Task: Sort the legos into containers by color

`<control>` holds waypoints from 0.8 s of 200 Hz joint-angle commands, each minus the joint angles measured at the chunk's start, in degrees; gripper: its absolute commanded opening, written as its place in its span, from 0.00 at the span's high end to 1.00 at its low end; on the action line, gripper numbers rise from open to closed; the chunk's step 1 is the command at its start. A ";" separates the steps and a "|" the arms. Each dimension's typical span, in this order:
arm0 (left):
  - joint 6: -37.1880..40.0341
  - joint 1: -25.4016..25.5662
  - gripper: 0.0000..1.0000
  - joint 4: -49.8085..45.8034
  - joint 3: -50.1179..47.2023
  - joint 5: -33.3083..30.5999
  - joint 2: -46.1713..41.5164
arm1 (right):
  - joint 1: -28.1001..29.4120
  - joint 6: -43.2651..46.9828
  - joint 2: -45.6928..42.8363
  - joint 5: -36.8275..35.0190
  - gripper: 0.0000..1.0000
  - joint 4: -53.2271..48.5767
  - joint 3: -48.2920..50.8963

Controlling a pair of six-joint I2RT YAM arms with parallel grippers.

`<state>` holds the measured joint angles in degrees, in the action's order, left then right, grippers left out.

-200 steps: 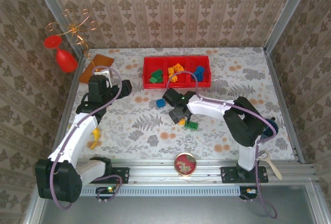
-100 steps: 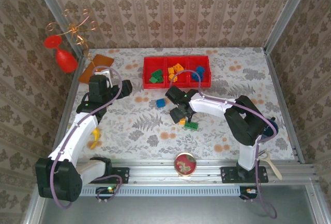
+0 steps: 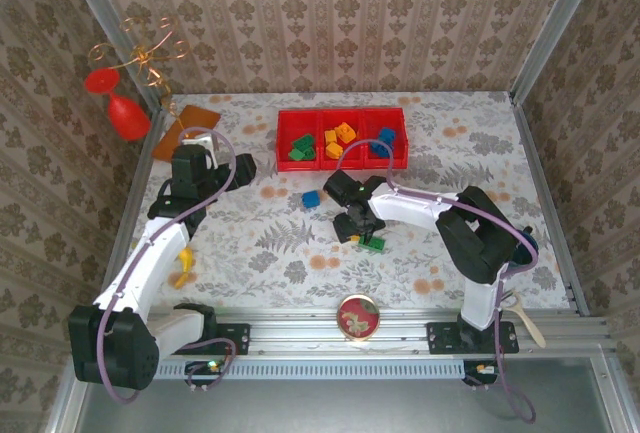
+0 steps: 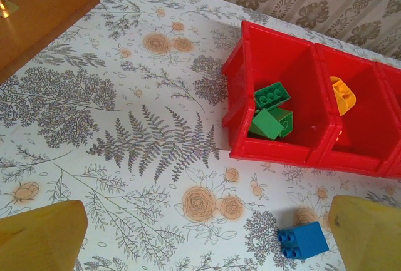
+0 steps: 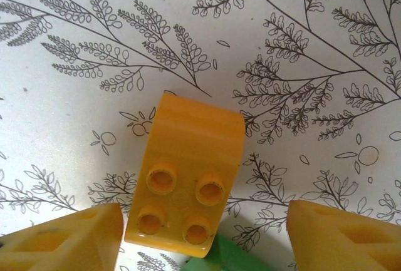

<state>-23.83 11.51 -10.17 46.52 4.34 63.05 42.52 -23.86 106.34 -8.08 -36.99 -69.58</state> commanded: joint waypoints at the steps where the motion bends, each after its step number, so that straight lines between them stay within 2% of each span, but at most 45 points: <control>1: -0.79 -0.52 0.00 0.86 -0.78 0.50 -0.11 | -0.14 -2.50 1.12 1.57 0.35 1.56 0.50; 96: -0.60 -0.52 0.00 0.85 -0.82 0.07 -0.03 | -0.08 -2.78 3.72 1.56 0.70 3.07 -0.64; 160: -0.15 -0.61 0.00 0.68 -0.82 0.06 0.06 | -0.82 -1.84 -0.51 -4.09 0.83 3.83 -3.81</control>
<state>-23.83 11.49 -10.20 46.48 4.32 63.05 42.44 -25.93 108.75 -7.94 -33.80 -70.37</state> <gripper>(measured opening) 0.999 0.311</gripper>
